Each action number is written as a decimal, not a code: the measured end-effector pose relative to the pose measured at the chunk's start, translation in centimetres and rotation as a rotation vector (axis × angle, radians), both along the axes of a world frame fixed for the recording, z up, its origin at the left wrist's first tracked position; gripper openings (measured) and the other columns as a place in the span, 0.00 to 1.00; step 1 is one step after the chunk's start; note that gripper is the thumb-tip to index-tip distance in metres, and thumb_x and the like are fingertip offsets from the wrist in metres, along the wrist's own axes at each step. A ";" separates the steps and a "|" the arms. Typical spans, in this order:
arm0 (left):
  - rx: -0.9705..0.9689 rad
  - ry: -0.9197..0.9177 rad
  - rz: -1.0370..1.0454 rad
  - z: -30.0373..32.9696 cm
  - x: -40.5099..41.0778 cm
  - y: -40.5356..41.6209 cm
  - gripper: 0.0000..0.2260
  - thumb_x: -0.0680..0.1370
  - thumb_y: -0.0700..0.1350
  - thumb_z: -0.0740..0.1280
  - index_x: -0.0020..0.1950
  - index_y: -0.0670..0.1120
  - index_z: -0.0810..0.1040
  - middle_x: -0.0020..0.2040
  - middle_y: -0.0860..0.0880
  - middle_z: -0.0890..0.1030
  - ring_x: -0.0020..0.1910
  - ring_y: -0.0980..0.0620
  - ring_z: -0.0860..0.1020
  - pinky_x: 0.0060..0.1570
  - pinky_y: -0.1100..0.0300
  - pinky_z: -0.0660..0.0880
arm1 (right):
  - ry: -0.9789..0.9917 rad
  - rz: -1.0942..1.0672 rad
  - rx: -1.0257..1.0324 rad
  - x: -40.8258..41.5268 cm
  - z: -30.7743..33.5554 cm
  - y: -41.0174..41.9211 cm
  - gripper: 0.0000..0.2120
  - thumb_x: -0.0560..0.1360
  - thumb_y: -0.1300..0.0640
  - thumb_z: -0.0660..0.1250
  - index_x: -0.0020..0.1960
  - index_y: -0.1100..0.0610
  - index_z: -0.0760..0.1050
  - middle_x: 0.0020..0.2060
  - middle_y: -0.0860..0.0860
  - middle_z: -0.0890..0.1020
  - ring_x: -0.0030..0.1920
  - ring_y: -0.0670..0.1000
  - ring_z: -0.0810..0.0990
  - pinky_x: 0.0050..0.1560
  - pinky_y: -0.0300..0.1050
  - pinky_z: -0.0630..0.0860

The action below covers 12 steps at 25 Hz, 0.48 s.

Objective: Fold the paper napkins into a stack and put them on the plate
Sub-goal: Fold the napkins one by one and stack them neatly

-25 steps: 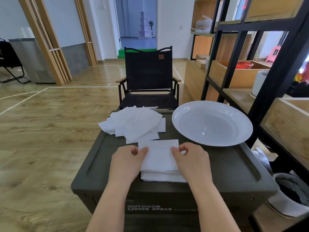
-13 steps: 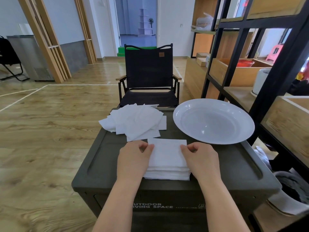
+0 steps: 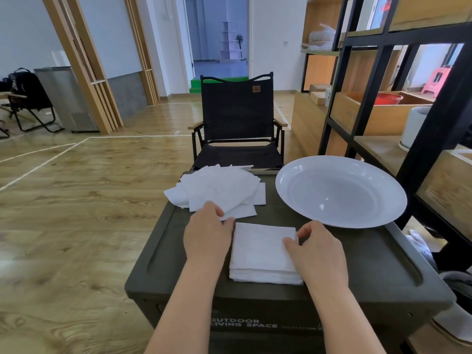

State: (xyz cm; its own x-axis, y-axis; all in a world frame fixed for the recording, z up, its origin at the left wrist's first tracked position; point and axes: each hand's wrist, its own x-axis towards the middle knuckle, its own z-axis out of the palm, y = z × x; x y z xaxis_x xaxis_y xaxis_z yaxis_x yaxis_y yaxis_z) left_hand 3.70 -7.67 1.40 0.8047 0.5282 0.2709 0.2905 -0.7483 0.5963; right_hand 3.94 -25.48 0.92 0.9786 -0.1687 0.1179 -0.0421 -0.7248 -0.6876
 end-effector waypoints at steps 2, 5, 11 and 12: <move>0.153 -0.051 0.017 0.4 1.9 0.9 0.11 0.76 0.48 0.68 0.56 0.48 0.73 0.51 0.49 0.77 0.49 0.50 0.75 0.40 0.61 0.70 | -0.041 0.003 0.054 -0.1 0.3 0.0 0.10 0.72 0.49 0.71 0.43 0.48 0.69 0.31 0.43 0.74 0.31 0.43 0.73 0.28 0.31 0.62; 0.322 0.061 0.027 -0.3 4.1 1.5 0.10 0.78 0.45 0.64 0.57 0.44 0.76 0.52 0.46 0.77 0.51 0.47 0.74 0.42 0.59 0.69 | -0.126 0.006 0.130 0.2 0.5 -0.1 0.10 0.72 0.48 0.70 0.41 0.47 0.68 0.28 0.45 0.75 0.29 0.44 0.75 0.28 0.32 0.64; 0.218 0.082 0.005 -1.4 4.7 2.3 0.16 0.75 0.54 0.68 0.57 0.46 0.77 0.53 0.46 0.78 0.54 0.46 0.74 0.47 0.58 0.69 | -0.138 0.024 0.214 0.7 0.5 -0.2 0.07 0.73 0.48 0.69 0.43 0.48 0.71 0.31 0.44 0.76 0.32 0.45 0.75 0.30 0.31 0.65; 0.220 0.084 -0.002 -1.3 4.5 2.3 0.15 0.76 0.53 0.68 0.57 0.45 0.77 0.53 0.46 0.79 0.54 0.46 0.73 0.47 0.58 0.69 | -0.134 0.033 0.228 0.6 0.5 -0.2 0.06 0.73 0.49 0.68 0.43 0.48 0.71 0.31 0.44 0.76 0.32 0.45 0.76 0.30 0.31 0.65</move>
